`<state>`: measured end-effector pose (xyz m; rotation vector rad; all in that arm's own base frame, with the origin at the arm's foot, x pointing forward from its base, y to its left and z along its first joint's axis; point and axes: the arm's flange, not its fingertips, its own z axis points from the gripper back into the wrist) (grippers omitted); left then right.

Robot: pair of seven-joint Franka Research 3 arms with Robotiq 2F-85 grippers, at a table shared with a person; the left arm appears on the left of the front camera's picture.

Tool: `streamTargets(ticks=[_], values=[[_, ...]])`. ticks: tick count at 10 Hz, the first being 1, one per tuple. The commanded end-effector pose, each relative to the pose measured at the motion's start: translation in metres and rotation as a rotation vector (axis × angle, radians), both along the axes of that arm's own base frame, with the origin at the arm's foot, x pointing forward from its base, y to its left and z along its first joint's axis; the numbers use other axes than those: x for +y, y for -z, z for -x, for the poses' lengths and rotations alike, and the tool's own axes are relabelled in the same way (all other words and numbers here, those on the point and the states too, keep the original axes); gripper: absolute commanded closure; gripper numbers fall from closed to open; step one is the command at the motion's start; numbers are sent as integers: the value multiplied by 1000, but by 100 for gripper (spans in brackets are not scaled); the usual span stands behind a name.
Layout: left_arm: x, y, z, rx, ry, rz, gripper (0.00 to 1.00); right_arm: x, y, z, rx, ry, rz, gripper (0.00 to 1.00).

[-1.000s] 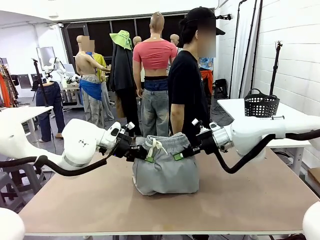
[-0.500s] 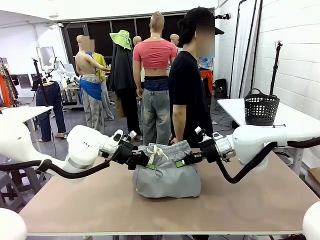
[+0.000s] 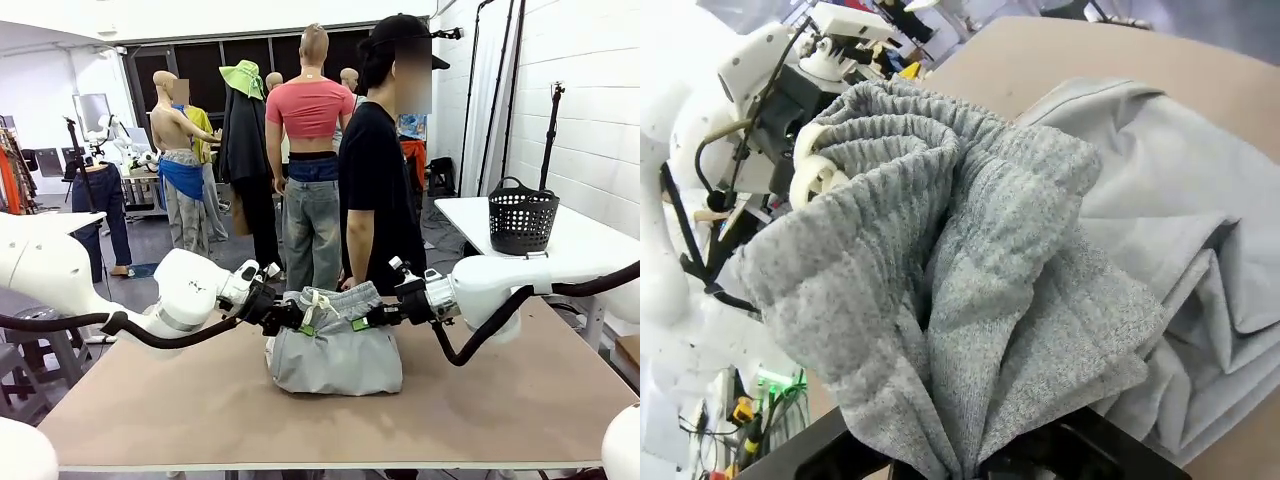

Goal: Fold the training pants.
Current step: Fold the Training pants in half.

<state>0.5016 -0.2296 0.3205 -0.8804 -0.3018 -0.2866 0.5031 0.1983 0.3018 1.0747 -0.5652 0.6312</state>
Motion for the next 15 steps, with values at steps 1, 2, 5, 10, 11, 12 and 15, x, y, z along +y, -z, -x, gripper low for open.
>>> streamTargets(ticks=[1,2,5,10,11,12,15], values=[[0,-3,6,-8,13,5,100,-2,-2,5,1,-3,-7,100],[0,-3,6,-8,13,5,100,-2,-2,5,1,-3,-7,100],[-4,-1,4,2,13,15,100,2,1,3,2,-11,-9,100],[1,0,-50,108,-82,-18,100,15,1,-34,123,103,-28,100],[2,5,-59,134,-91,-14,100,14,4,-41,134,122,-14,100],[3,10,-65,171,-81,19,100,10,10,-47,160,161,-7,100],[8,23,-79,247,-111,50,100,2,23,-62,229,218,-3,100]])
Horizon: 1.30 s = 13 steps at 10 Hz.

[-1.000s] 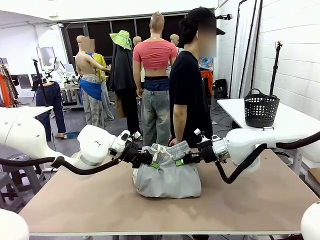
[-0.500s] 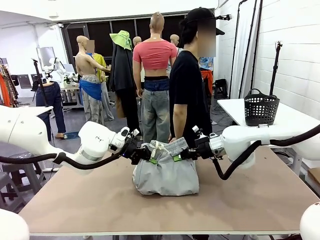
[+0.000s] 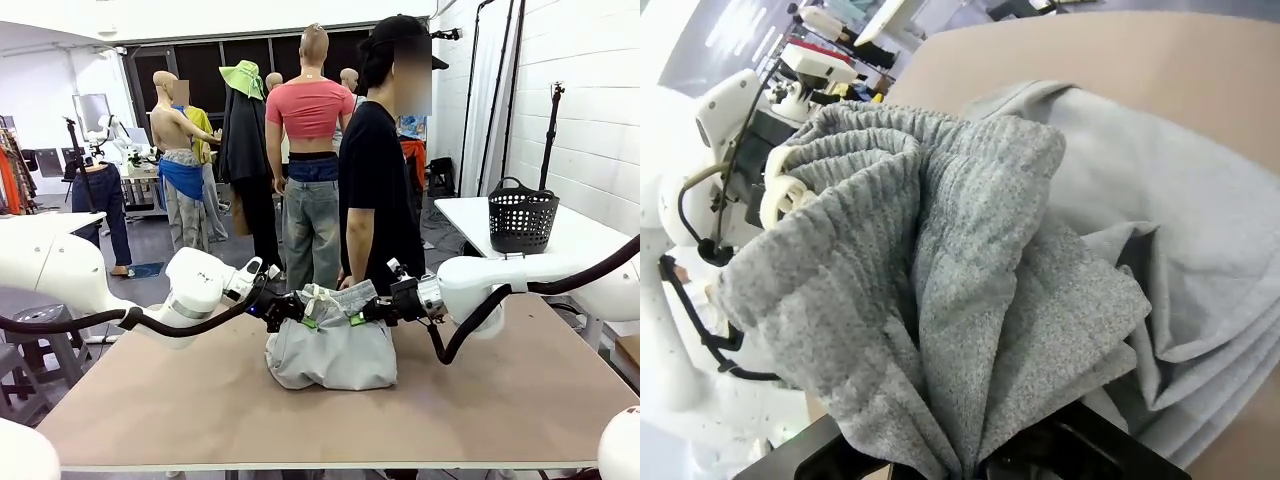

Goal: Fold the training pants.
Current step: Fold the Training pants in half.

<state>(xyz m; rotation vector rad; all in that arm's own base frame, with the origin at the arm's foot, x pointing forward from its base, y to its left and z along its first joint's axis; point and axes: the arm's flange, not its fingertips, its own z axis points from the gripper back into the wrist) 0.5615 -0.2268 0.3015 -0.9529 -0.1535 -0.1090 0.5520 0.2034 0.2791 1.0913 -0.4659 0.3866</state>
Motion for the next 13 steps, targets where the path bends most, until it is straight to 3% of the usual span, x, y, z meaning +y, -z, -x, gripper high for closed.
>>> streamTargets(ticks=[1,4,8,11,13], values=[[6,9,-24,62,-36,-28,100,-5,4,-17,47,88,26,100],[3,20,-36,94,-108,-118,100,-9,14,-30,83,146,52,100],[3,25,-41,141,-122,-139,100,-10,24,-40,146,192,86,100],[4,30,-46,155,-131,-140,97,-11,23,-41,140,196,88,96],[7,26,-44,141,-157,-155,57,-15,19,-40,120,192,93,58]])
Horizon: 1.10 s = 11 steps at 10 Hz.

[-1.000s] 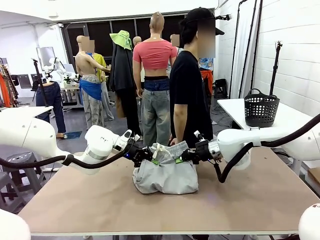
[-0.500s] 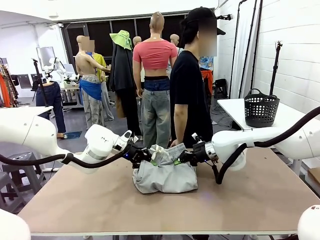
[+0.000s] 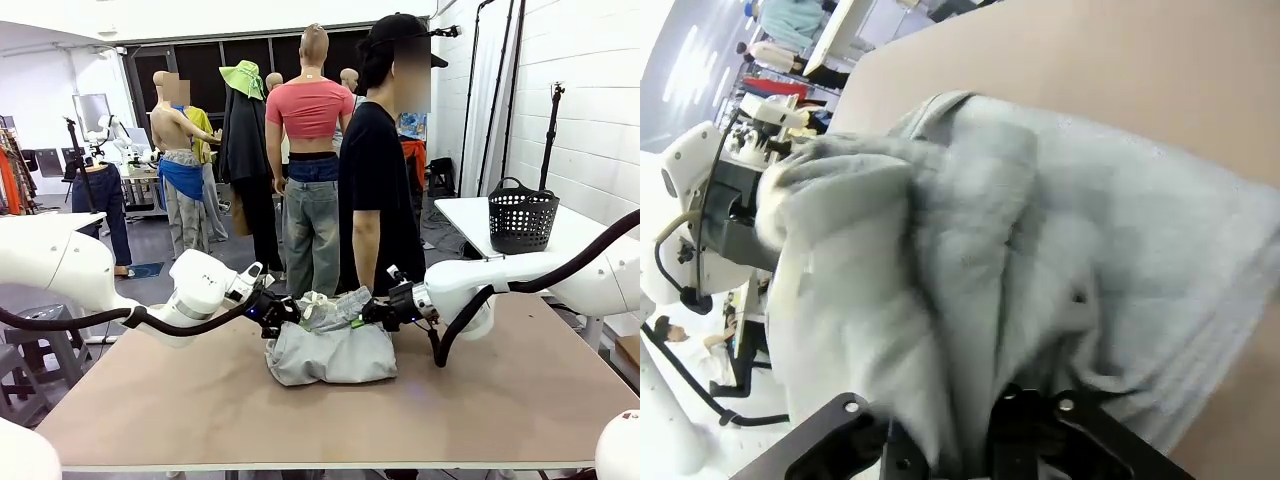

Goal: Fold the training pants.
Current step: Fold the Training pants in half.

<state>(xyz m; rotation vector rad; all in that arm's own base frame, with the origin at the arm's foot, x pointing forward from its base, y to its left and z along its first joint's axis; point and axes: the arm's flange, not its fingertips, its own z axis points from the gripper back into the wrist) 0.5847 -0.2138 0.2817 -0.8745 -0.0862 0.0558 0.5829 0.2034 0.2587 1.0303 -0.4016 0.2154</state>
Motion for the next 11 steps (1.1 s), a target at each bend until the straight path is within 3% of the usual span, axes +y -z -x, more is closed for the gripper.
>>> streamTargets(ticks=[1,3,11], values=[[-4,5,-20,13,-40,-90,37,-18,-4,-8,-17,72,66,39],[4,-1,-15,2,-61,-98,0,-28,-15,-5,-32,87,82,1],[54,-61,31,-151,-138,-135,0,-58,-72,2,-109,101,151,0]])
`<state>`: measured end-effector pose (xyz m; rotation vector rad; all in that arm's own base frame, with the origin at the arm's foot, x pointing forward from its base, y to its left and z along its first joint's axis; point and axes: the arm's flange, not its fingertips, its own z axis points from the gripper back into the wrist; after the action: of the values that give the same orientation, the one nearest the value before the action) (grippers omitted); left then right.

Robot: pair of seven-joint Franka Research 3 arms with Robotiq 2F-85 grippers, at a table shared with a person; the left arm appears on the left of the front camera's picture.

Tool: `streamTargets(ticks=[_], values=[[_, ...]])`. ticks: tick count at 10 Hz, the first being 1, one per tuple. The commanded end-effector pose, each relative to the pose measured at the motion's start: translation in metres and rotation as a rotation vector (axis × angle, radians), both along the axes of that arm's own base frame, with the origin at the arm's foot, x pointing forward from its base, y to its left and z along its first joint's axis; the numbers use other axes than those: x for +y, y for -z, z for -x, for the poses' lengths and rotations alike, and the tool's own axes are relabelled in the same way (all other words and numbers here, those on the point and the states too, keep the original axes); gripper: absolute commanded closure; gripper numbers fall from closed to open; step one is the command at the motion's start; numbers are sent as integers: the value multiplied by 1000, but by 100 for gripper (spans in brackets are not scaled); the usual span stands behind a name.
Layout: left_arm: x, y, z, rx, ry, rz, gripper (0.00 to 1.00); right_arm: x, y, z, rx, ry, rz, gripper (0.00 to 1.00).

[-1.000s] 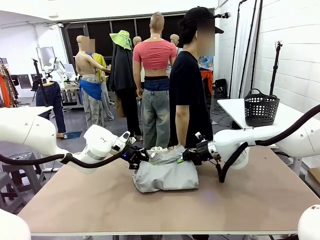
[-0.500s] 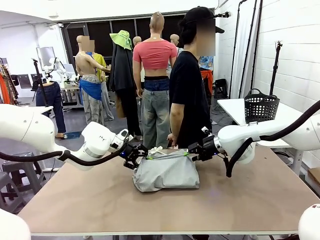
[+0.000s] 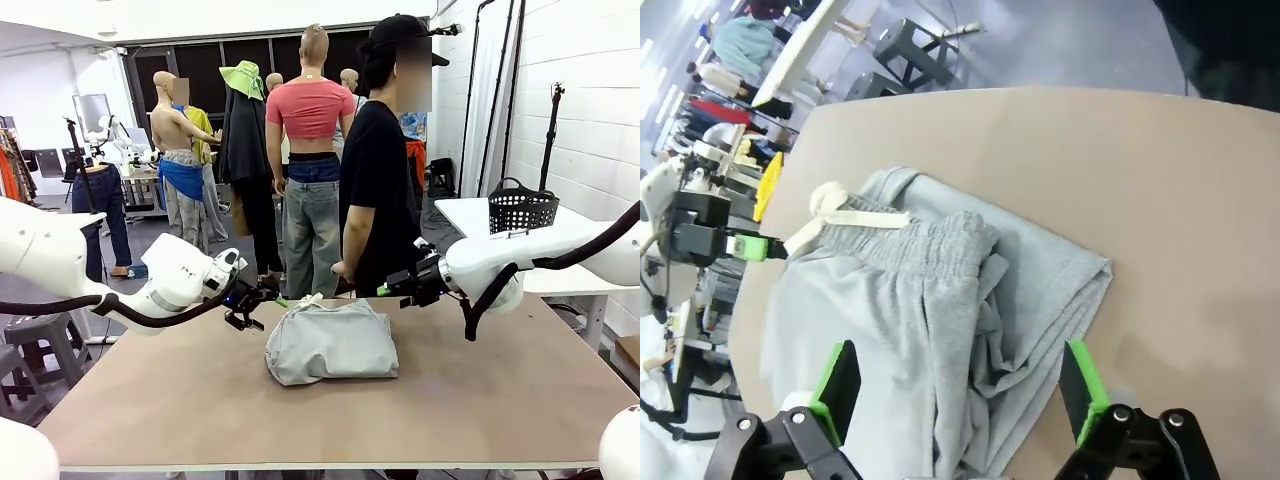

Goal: Fold the training pants.
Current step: Fold the Training pants in half.

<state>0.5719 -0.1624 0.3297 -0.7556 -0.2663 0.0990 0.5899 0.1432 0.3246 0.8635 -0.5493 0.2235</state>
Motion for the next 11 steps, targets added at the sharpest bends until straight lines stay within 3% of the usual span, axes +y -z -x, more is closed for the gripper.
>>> streamTargets(ticks=[1,2,3,4,11], values=[[7,-22,22,-38,-16,-36,0,4,-8,8,12,-1,30,0],[7,-27,24,-49,-15,-53,0,7,-11,9,-2,2,72,0],[6,-28,25,-45,-21,-121,0,2,-4,2,-7,-5,7,0],[4,-17,12,-32,1,-21,0,2,-4,2,-7,-5,7,0],[4,-17,12,-32,1,-21,0,2,-4,2,-7,-5,7,0]])
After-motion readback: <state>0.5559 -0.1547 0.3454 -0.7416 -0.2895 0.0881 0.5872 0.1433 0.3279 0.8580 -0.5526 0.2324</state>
